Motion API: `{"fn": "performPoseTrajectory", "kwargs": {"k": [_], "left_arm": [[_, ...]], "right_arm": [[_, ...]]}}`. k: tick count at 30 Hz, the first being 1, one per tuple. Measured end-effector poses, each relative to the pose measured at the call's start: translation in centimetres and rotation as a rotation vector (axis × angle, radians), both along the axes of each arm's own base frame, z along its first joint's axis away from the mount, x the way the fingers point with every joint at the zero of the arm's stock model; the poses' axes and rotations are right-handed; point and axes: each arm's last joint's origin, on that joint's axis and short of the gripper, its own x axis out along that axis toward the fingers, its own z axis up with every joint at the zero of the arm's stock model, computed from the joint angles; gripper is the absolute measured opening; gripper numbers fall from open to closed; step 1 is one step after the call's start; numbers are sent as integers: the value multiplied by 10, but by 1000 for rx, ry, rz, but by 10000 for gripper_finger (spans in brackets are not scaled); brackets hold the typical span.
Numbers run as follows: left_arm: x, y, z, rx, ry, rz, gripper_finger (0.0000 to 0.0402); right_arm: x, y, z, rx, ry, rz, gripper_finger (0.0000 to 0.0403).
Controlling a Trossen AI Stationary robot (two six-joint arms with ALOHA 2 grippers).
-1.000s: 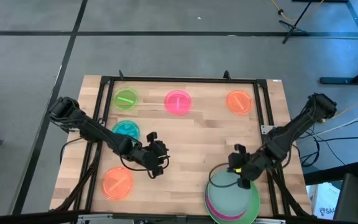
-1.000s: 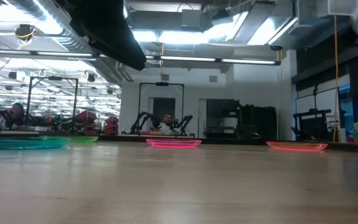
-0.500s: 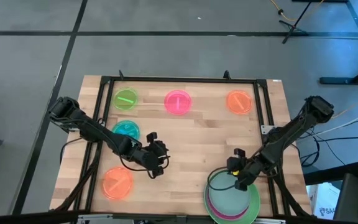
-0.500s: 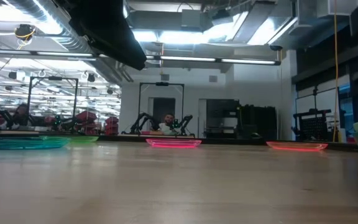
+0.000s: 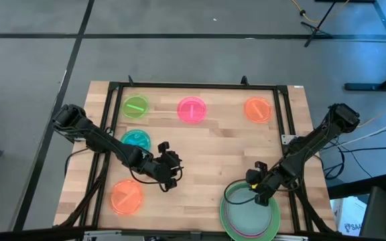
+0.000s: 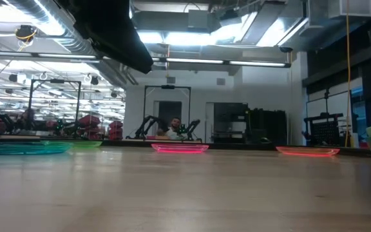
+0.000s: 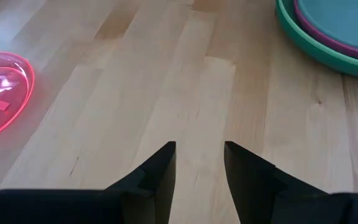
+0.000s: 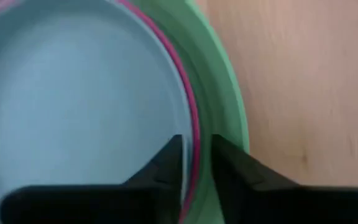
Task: Stack plastic plates
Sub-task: Stack the blue plate on the pink plate, then stack the light pink plate on the blue plate
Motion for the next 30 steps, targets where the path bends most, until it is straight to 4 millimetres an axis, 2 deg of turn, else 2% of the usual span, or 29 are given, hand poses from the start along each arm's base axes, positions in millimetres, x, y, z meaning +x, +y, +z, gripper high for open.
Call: {"fn": "performPoseTrajectory", "kwargs": {"k": [2,5,9,14,20,26,30], "left_arm": [[3,1,-1,-9,-10,7,129],[6,4,-4,-10,-9,21,129],[11,9,-7,-18,-15,37,129],[19,19,-15,23,4,51,130],[31,53,-22,57,48,102,153],[37,94,-22,156,88,154,165],[37,113,-32,196,154,126,163]], "right_arm": [[-3,-1,2,8,42,30,112],[-2,-5,16,-4,79,85,153],[3,-6,40,-89,-58,104,179],[14,-5,49,-319,-322,213,183],[34,-19,50,-543,-519,193,184],[65,-44,62,-512,-635,231,184],[78,-65,64,-474,-647,200,184]]}}
